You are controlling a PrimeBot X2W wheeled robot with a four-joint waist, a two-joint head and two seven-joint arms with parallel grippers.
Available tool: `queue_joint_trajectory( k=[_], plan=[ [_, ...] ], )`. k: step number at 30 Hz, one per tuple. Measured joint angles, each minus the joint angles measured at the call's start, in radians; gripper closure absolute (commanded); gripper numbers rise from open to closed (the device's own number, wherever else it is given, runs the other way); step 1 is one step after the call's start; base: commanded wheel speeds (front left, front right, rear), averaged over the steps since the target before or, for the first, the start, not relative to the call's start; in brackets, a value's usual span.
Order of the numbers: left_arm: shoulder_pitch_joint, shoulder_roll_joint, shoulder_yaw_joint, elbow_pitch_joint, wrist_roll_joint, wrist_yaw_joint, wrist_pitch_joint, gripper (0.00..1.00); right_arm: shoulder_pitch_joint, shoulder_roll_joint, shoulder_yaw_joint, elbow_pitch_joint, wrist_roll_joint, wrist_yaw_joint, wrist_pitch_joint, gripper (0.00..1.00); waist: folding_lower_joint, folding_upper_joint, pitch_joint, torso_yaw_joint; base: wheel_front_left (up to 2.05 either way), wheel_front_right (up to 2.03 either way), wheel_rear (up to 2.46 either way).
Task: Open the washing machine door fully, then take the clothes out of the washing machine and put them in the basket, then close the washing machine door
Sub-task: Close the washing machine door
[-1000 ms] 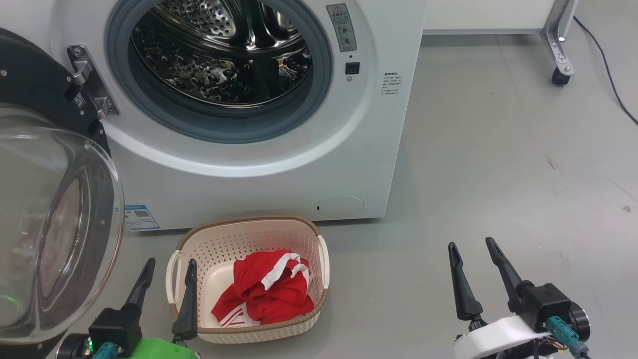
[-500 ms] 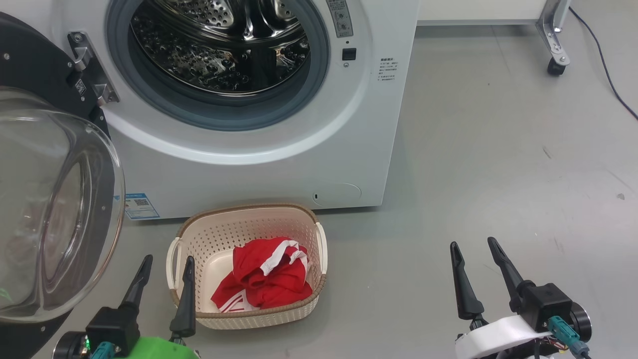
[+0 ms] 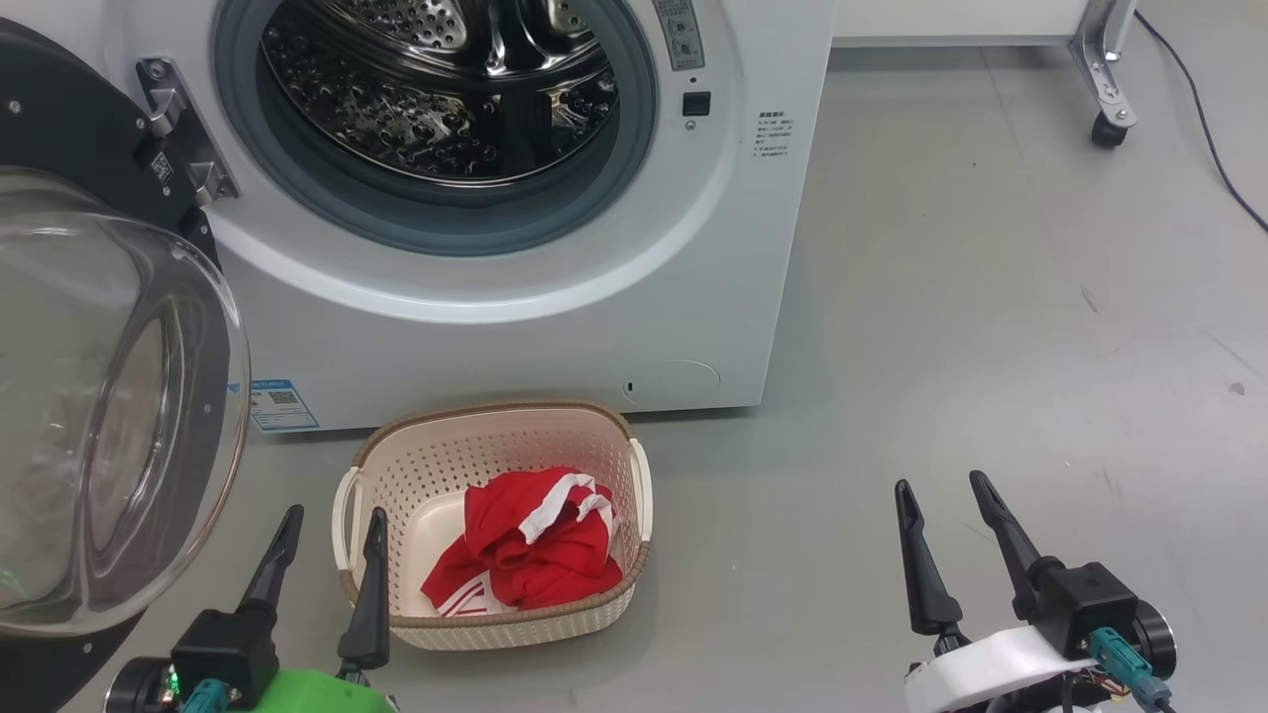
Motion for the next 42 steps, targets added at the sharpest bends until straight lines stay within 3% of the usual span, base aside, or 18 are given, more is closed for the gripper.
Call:
queue_joint_trajectory(
  k=[16,42],
  plan=[
    [-0.001,0.000,-0.013,-0.002,0.009,0.010,0.000,0.00,0.000,0.000,-0.028,-0.001,-0.004,-0.006,0.000,0.00,0.0000,0.0000,0.000,0.067,0.00,0.00,0.00],
    [-0.001,-0.007,-0.004,0.018,0.009,0.035,-0.006,0.00,0.005,0.001,-0.009,-0.001,-0.008,0.019,0.000,0.00,0.0000,0.0000,-0.016,0.383,0.00,0.00,0.00]
  ],
)
